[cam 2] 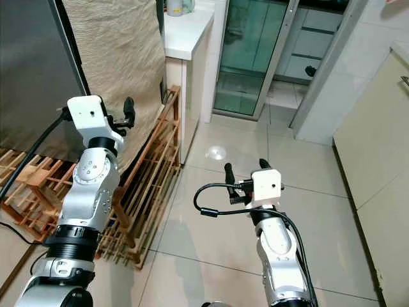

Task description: Restocking fridge

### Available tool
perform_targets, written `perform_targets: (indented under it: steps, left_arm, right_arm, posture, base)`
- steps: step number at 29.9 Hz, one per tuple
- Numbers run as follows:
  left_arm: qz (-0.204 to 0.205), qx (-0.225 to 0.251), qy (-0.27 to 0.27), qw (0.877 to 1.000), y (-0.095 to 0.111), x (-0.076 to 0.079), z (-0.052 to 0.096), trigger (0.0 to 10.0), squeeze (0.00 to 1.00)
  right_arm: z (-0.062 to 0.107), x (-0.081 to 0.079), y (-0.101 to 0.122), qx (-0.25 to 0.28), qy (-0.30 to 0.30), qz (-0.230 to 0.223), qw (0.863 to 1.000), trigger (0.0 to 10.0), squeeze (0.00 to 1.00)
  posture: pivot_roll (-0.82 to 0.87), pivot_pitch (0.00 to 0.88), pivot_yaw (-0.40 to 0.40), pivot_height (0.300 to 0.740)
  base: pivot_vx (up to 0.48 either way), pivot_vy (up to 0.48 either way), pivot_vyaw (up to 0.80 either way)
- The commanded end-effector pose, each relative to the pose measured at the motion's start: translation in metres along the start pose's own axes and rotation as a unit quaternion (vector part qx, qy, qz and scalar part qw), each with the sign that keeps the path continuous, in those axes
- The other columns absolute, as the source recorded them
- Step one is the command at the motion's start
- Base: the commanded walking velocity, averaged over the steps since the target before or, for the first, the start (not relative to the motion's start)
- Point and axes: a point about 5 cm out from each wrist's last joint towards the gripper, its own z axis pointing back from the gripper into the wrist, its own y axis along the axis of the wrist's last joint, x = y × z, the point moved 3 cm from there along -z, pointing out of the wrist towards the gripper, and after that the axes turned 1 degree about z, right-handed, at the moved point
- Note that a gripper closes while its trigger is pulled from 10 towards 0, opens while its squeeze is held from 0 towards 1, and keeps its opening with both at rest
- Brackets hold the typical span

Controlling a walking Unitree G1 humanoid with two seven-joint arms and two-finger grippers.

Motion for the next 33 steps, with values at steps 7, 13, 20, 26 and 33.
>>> perform_targets:
  steps: [7, 13, 20, 26, 33]
  left_arm:
    - [-0.015, -0.001, 0.007, 1.0, 0.002, 0.0, -0.011, 10.0, 0.0]
    - [-0.002, -0.007, -0.071, 0.997, -0.007, -0.015, 0.018, 10.0, 0.0]
    - [-0.037, -0.045, -0.086, 0.995, -0.024, -0.062, 0.085, 10.0, 0.0]
    - [-0.041, -0.084, -0.015, 0.995, -0.028, -0.09, 0.156, 10.0, 0.0]
    - [-0.009, -0.027, -0.022, 0.999, -0.014, -0.08, 0.155, 10.0, 0.0]
  right_arm:
    - [0.003, 0.003, -0.002, -0.002, -0.004, 0.005, 1.0, 10.0, 0.0]
    - [0.01, 0.005, 0.007, 0.01, -0.013, 0.001, 1.0, 10.0, 0.0]
    - [0.028, 0.006, 0.016, 0.02, -0.027, -0.007, 0.999, 10.0, 0.0]
    - [0.066, 0.02, 0.006, -0.006, -0.032, 0.01, 0.999, 10.0, 0.0]
    - [0.048, 0.019, 0.016, 0.018, -0.019, 0.027, 0.999, 10.0, 0.0]
  posture:
    - [-0.1, 0.0, -0.015, 0.74]
    - [-0.09, 0.0, -0.003, 0.74]
    - [-0.07, 0.0, 0.016, 0.74]
    - [-0.05, 0.0, -0.012, 0.74]
    - [-0.06, 0.0, -0.033, 0.74]
  base:
    - [0.0, 0.0, 0.0]
    - [0.0, 0.0, 0.0]
    - [0.0, 0.0, 0.0]
    - [0.0, 0.0, 0.0]
    - [0.137, 0.0, 0.0]
